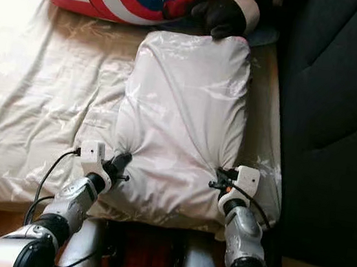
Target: Clean up the room
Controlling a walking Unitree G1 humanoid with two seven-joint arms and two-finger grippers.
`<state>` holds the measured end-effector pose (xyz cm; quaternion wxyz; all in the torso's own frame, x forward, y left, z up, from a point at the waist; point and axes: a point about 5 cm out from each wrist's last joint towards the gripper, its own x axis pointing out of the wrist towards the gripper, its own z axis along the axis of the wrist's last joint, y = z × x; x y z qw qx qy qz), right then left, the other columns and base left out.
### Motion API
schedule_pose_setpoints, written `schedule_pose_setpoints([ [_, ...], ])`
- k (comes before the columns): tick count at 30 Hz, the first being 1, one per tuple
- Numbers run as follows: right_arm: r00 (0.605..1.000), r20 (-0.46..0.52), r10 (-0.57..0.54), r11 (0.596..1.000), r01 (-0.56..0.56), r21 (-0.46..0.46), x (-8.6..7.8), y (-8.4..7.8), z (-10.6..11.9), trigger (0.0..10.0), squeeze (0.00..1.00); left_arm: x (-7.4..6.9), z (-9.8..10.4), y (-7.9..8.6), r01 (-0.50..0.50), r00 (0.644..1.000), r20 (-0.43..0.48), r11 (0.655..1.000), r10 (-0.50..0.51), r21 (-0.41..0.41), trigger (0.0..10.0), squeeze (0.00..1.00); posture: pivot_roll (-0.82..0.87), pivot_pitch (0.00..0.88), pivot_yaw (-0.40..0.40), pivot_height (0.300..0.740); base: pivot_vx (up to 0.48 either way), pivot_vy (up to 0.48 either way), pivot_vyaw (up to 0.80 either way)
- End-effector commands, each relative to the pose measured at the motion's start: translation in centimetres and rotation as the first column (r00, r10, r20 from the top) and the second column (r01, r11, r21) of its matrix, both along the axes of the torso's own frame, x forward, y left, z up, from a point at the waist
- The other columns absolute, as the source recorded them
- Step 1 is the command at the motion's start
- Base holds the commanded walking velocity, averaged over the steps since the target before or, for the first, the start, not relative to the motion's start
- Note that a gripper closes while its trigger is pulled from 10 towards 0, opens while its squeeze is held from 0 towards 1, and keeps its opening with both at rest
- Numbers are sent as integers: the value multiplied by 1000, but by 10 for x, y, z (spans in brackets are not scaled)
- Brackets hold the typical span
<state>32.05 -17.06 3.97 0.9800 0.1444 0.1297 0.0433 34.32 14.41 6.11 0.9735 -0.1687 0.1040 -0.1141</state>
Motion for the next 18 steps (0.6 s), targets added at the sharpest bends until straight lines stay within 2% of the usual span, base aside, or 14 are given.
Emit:
schedule_pose_setpoints([
  [1, 996, -85, -2, 1000, 4, 17, -15, 2, -21, 10000, 0, -5, -6, 4, -26, 1000, -3, 1000, 26, 2, 10000, 0, -94, 274, -11, 697, 0, 0, 0],
  [4, 995, -101, -15, 1000, 16, 7, -16, 0, -23, 10000, 0, -3, -3, 4, -25, 1000, 2, 1000, 25, 8, 10000, 0, -93, 267, -12, 722, 0, 0, 0],
  [9, 995, -99, -26, 1000, 28, 14, -15, -1, -21, 10000, 0, -2, -3, 8, -41, 999, 0, 999, 41, 10, 10000, 0, -95, 257, -11, 740, 0, 0, 0],
  [18, 994, -99, -39, 999, 41, 13, -13, -4, -20, 10000, 0, -1, -1, 14, -59, 998, 4, 998, 59, 21, 10000, 0, -91, 248, -14, 740, 0, 0, 0],
])
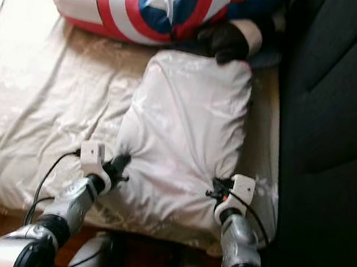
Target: Clean up the room
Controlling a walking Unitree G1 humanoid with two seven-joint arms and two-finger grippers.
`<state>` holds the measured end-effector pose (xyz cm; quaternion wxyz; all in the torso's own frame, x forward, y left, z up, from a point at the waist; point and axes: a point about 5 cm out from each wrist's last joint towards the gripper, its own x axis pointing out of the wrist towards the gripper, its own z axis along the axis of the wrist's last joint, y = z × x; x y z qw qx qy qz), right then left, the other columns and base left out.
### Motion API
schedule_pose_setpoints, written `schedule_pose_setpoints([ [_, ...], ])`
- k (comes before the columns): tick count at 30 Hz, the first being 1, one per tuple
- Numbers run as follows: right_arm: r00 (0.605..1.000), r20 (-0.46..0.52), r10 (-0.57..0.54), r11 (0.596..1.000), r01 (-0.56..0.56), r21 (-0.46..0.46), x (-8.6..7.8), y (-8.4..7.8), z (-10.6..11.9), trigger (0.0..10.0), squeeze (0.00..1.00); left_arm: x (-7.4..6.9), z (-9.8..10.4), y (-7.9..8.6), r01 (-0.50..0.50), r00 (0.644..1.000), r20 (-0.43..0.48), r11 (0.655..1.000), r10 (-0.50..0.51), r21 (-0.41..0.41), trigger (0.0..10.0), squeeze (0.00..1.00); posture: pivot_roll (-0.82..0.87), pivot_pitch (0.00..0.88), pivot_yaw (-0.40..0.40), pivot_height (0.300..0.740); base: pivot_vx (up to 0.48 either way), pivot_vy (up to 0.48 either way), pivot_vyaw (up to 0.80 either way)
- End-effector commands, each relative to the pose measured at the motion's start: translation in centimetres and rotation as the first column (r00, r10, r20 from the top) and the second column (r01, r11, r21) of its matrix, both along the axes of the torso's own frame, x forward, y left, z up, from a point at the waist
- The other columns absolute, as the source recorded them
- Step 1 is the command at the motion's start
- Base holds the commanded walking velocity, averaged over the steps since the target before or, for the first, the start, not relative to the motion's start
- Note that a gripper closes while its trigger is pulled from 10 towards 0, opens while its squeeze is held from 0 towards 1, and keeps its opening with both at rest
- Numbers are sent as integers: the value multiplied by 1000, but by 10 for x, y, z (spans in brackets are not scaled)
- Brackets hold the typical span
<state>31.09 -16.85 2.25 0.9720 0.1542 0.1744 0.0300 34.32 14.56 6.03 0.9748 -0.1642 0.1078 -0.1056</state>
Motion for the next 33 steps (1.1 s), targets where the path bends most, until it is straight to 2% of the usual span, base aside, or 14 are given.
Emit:
schedule_pose_setpoints([
  [1, 1000, -5, -28, 1000, 28, -1, -3, -8, -2, 10000, 0, -1, 0, 14, -49, 999, 14, 999, 49, 9, 10000, 0, -92, 244, -15, 740, 0, 0, 0],
  [13, 999, -13, -35, 999, 35, -5, -3, -11, -3, 10000, 0, -2, 1, 17, -71, 997, 24, 997, 71, -5, 10000, 0, -92, 211, -21, 740, 0, 0, 0],
  [25, 997, 24, -68, 998, 68, -11, 0, -16, 3, 10000, 0, -1, 2, 16, -60, 998, 34, 998, 61, -13, 10000, 0, -92, 158, -19, 740, 0, 0, 0],
  [29, 993, 48, -104, 995, 103, 5, 1, -21, 6, 10000, 0, -3, 0, 15, -50, 998, 34, 999, 50, 4, 10000, 0, -91, 160, -22, 740, 0, 0, 0],
  [33, 991, 47, -124, 992, 125, -2, 1, -24, 6, 10000, 0, -3, 0, 13, -45, 998, 35, 999, 45, 2, 10000, 0, -95, 180, -29, 740, 0, -329, 0],
])
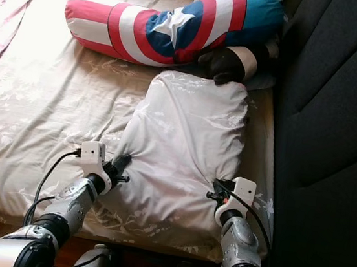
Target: Clean up the room
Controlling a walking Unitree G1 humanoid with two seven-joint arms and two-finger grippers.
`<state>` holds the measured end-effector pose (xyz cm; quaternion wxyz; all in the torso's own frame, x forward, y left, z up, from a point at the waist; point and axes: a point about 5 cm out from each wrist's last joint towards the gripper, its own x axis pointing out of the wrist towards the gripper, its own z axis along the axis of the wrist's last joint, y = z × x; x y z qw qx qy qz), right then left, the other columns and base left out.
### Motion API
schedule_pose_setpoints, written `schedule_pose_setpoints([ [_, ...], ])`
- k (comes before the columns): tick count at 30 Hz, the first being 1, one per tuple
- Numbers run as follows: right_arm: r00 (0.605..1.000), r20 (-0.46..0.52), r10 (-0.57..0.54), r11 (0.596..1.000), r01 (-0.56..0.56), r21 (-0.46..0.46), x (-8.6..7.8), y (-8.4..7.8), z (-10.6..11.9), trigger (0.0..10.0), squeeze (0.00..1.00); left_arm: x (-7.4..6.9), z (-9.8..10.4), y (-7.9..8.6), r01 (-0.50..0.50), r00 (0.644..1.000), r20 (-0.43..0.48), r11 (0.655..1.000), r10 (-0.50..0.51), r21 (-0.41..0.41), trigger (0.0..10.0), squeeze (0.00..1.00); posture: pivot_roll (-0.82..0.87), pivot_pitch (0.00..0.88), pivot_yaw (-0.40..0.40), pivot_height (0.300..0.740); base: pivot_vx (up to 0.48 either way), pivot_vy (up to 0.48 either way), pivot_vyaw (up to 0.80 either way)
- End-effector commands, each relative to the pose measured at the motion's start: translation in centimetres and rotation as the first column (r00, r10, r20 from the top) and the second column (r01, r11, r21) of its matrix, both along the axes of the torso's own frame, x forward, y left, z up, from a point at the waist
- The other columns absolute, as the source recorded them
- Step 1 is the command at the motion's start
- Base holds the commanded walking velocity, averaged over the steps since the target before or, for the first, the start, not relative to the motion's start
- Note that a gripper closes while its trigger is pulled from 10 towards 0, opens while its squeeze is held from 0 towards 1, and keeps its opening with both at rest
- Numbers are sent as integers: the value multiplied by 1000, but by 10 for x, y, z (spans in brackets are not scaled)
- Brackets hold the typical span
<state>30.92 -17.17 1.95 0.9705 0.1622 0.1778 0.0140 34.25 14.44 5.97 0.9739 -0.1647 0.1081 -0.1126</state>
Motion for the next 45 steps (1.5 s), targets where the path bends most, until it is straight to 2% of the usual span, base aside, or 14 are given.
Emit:
schedule_pose_setpoints([
  [1, 994, 59, -94, 995, 95, -12, 3, -21, 9, 10000, 0, -2, 0, 14, -59, 998, 33, 998, 59, 3, 10000, 0, -96, 184, -30, 740, 0, -349, 0],
  [16, 995, 48, -88, 996, 88, -1, 1, -21, 7, 10000, 0, -5, -3, 19, -63, 998, 26, 998, 62, 21, 10000, 0, -94, 217, -40, 740, 0, -391, -730],
  [26, 997, 42, -72, 997, 72, -2, 1, -14, 5, 10000, 0, -7, -6, 22, -55, 998, 14, 998, 55, 21, 10000, 0, -91, 227, -38, 740, 0, 0, 0],
  [31, 1000, -5, -28, 999, 28, 35, -2, -6, -1, 10000, 0, -7, -6, 14, 69, 998, 3, 997, -69, -31, 10000, 0, -98, 234, -41, 740, 0, 0, 0],
  [35, 1000, -31, -3, 1000, 4, 29, -6, -1, -7, 10000, 0, -3, 0, 8, 157, 988, 4, 987, -157, -38, 10000, 0, -98, 236, -43, 740, 0, 0, 0],
  [36, 996, -85, 10, 1000, -9, 21, -11, 2, -14, 10000, 0, 0, 4, 3, 215, 977, 8, 976, -215, -31, 10000, 0, -103, 238, -45, 740, 0, 0, 0],
  [40, 995, -94, 32, 999, -30, 23, -16, 6, -18, 10000, 0, 8, 15, -1, 245, 969, 24, 969, -245, -12, 10000, 0, -108, 242, -44, 740, 0, 0, 0],
  [42, 997, -77, 20, 999, -17, 27, -15, 5, -16, 10000, 0, 10, 19, -3, 252, 967, 35, 968, -252, -6, 10000, 0, -109, 241, -43, 740, 0, 0, 0],
  [45, 997, 73, -29, 998, 24, 57, -6, -2, 3, 10000, 0, 17, 29, -9, 265, 962, 66, 964, -265, 2, 10000, 0, -116, 243, -41, 740, 0, 0, 0],
])
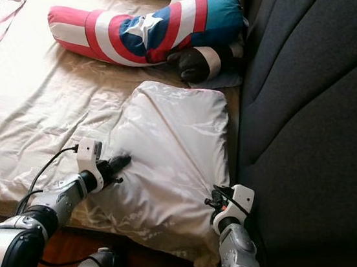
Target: Clean up the room
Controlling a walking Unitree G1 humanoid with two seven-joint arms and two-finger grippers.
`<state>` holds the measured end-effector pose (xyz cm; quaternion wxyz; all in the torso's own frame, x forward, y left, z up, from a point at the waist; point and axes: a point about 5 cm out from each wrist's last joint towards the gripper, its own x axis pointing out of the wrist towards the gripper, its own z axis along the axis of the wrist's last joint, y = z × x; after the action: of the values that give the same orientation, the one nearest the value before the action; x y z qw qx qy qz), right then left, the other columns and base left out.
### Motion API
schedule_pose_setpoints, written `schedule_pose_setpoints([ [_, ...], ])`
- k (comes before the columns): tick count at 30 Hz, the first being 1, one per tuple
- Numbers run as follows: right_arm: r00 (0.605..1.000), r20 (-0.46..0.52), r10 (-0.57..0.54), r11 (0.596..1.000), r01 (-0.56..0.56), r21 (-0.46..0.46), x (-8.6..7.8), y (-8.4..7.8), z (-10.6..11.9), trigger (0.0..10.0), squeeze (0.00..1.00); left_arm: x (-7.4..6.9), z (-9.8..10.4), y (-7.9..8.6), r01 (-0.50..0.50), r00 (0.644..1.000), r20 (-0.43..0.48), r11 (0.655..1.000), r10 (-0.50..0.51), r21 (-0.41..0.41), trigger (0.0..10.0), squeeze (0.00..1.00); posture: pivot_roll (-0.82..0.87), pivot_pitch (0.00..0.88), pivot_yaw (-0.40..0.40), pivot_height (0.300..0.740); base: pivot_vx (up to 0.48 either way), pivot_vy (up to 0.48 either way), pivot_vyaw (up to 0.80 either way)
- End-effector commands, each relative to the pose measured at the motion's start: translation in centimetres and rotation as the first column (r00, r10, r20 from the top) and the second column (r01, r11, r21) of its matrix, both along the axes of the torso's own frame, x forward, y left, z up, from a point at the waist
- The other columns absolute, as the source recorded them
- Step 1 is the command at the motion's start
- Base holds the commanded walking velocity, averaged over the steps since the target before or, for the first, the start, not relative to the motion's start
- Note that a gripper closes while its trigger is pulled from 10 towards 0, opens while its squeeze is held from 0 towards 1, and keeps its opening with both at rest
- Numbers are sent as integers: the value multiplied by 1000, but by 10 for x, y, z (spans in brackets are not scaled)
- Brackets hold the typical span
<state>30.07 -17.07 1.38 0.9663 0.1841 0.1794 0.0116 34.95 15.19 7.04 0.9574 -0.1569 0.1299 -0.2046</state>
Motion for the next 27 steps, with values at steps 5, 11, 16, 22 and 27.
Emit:
schedule_pose_setpoints([
  [5, 963, 250, -105, 994, 94, 56, 9, -12, 33, 10000, 0, 14, 26, -22, 93, 990, 104, 996, -93, 10, 10000, 0, -116, 247, -35, 740, 0, 0, 0],
  [11, 885, 412, -216, 976, 196, 91, 8, -28, 59, 10000, 0, 24, 44, -26, 54, 987, 151, 998, -47, -43, 10000, 0, -121, 256, -30, 740, 0, 0, 0],
  [16, 848, 458, -268, 963, 248, 104, -1, -34, 66, 10000, 0, 29, 55, -28, 48, 983, 180, 996, -32, -81, 10000, 0, -131, 261, -25, 740, 0, 0, 0],
  [22, 968, 187, -167, 985, 170, 2, -19, -21, 19, 10000, 0, 26, 46, -28, 100, 987, 131, 993, -92, -59, 10000, 0, -137, 273, -26, 740, 0, 0, 0],
  [27, 978, 109, -178, 984, 178, 5, -28, -20, 1, 10000, 0, 21, 36, -24, 96, 991, 95, 995, -94, -16, 10000, 0, -127, 276, -23, 740, 0, 0, 0],
])
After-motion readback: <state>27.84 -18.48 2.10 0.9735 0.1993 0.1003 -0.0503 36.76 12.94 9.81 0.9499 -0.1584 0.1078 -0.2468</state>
